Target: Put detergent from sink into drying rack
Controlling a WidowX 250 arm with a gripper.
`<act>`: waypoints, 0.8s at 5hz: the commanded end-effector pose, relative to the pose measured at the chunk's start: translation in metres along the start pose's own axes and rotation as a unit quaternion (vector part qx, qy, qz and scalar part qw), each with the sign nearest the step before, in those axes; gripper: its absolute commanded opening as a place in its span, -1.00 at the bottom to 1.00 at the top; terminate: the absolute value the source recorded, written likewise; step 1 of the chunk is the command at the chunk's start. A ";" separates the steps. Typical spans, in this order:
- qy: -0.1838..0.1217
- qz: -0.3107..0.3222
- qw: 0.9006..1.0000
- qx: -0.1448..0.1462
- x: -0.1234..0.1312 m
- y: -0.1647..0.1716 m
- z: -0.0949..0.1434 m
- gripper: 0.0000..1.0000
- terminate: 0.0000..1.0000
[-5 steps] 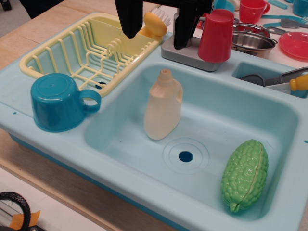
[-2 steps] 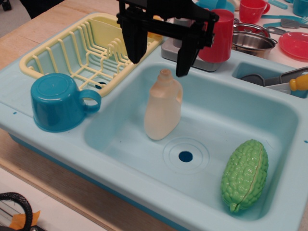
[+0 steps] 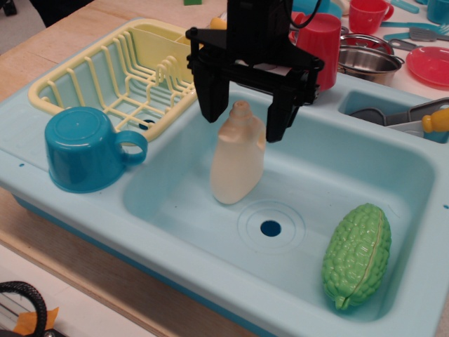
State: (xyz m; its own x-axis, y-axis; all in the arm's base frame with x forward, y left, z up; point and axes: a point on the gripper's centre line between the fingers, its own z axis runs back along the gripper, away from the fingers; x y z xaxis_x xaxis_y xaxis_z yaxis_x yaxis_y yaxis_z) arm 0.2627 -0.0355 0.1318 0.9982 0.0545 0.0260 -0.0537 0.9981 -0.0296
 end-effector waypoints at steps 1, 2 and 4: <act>0.014 0.015 0.999 -0.025 0.003 0.004 -0.007 1.00 -1.00; 0.018 0.034 0.999 -0.033 0.002 0.006 -0.013 -1.00 -1.00; 0.028 0.049 0.998 -0.017 0.006 0.009 -0.001 -1.00 -1.00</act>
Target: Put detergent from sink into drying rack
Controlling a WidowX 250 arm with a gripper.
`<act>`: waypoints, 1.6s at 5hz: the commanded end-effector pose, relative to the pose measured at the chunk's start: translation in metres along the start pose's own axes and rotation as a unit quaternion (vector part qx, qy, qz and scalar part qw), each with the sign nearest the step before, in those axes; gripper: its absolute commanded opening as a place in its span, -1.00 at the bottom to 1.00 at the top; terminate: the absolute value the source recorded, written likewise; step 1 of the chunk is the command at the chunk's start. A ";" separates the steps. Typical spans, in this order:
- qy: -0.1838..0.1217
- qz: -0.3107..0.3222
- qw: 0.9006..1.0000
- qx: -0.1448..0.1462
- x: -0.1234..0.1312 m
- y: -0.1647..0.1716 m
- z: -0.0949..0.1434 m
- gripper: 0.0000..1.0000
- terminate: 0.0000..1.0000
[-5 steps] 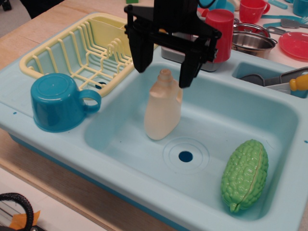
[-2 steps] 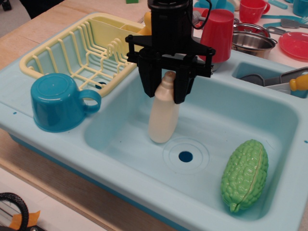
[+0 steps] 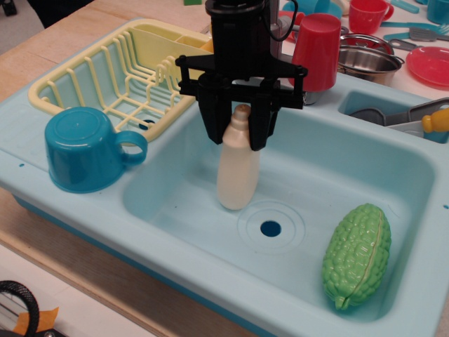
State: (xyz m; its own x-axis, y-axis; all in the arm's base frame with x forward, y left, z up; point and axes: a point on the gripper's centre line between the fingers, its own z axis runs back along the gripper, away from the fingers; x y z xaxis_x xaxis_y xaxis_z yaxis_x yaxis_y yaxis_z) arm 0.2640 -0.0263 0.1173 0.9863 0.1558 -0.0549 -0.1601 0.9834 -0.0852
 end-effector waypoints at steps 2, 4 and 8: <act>-0.130 0.027 0.990 0.051 -0.001 0.009 0.071 -1.00 -1.00; -0.132 0.038 0.986 0.091 0.020 0.040 0.114 -1.00 -1.00; -0.076 0.037 0.994 0.062 0.039 0.080 0.098 1.00 -1.00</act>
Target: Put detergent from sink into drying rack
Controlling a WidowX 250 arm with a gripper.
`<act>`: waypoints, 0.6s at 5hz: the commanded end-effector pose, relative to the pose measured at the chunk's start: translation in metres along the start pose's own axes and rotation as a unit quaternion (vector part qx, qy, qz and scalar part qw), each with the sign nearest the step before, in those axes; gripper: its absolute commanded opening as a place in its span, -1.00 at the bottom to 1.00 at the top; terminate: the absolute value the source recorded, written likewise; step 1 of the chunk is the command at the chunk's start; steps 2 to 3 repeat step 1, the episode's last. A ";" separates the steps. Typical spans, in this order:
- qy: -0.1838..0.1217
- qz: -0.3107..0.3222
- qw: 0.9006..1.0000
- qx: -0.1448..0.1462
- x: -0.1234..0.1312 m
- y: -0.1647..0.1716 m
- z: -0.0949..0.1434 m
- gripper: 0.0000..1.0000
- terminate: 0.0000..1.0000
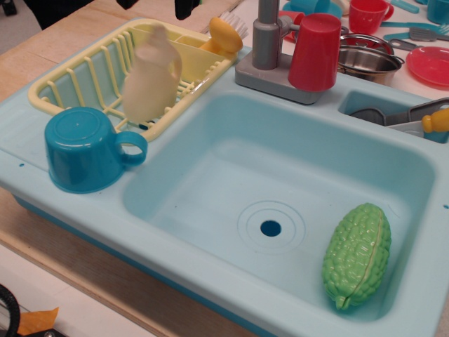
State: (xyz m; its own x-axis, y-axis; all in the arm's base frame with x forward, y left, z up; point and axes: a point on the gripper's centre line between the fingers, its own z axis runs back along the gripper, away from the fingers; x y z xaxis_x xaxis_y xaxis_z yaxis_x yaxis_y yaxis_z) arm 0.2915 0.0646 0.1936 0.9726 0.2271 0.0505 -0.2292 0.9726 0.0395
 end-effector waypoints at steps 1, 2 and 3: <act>-0.022 0.004 1.000 -0.001 0.003 0.002 0.012 1.00 1.00; -0.022 0.004 1.000 -0.001 0.003 0.002 0.012 1.00 1.00; -0.022 0.004 1.000 -0.001 0.003 0.002 0.012 1.00 1.00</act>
